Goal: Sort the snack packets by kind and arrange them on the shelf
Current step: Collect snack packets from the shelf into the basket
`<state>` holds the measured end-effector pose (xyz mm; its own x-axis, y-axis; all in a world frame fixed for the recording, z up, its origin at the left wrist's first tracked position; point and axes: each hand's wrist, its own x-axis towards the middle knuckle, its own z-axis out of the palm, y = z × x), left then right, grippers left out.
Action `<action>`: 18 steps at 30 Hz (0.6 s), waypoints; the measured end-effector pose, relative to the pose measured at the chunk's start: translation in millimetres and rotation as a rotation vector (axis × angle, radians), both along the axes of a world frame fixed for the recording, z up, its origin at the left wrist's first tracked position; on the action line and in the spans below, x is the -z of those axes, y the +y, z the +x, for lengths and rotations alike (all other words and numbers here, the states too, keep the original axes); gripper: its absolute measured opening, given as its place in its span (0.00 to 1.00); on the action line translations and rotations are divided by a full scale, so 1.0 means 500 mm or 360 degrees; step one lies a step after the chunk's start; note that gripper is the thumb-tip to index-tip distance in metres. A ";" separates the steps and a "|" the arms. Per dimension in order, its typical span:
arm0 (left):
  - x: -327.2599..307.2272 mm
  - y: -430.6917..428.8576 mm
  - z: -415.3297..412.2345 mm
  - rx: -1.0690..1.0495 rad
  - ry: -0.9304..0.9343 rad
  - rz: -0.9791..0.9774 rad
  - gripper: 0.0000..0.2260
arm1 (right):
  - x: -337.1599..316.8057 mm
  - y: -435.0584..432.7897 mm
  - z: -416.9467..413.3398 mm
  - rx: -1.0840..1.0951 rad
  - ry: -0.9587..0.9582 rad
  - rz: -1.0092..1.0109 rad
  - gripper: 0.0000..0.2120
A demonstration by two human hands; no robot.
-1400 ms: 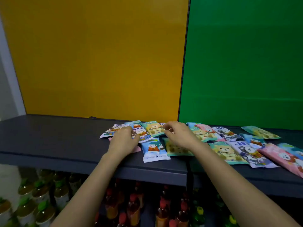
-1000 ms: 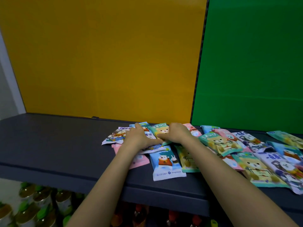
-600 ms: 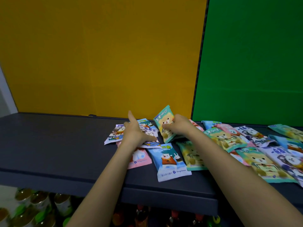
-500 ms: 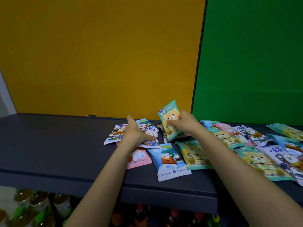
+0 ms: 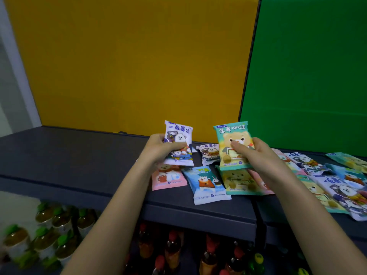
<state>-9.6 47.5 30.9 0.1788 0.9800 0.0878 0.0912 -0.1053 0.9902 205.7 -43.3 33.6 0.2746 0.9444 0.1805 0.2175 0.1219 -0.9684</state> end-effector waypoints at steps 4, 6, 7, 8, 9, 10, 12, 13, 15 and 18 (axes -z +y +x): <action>-0.004 -0.060 -0.107 -0.0226 -0.0129 0.0214 0.00 | 0.005 -0.017 -0.064 -0.0182 0.0038 0.0067 0.11; 0.007 -0.103 -0.189 -0.0397 -0.0123 0.0285 0.02 | 0.014 -0.019 -0.121 -0.0319 0.0033 0.0089 0.11; 0.015 -0.127 -0.236 -0.0488 -0.0116 0.0296 0.03 | 0.020 -0.017 -0.155 -0.0394 0.0029 0.0106 0.10; 0.025 -0.156 -0.285 -0.0587 -0.0097 0.0295 0.03 | 0.026 -0.017 -0.193 -0.0475 0.0029 0.0119 0.08; 0.039 -0.186 -0.336 -0.0691 -0.0078 0.0287 0.04 | 0.034 -0.016 -0.234 -0.0558 0.0033 0.0126 0.07; 0.053 -0.220 -0.385 -0.0797 -0.0068 0.0275 0.04 | 0.042 -0.017 -0.280 -0.0638 0.0036 0.0119 0.07; 0.084 -0.295 -0.479 -0.0999 -0.0073 0.0249 0.04 | 0.062 -0.021 -0.379 -0.0797 0.0015 0.0069 0.07; 0.102 -0.335 -0.523 -0.1097 -0.0074 0.0233 0.03 | 0.076 -0.024 -0.431 -0.0890 0.0009 0.0037 0.07; 0.138 -0.417 -0.604 -0.1290 -0.0077 0.0191 0.03 | 0.110 -0.037 -0.541 -0.1077 0.0001 -0.0027 0.07; 0.204 -0.535 -0.720 -0.1546 -0.0101 0.0082 0.02 | 0.175 -0.076 -0.710 -0.1344 0.0003 -0.0124 0.07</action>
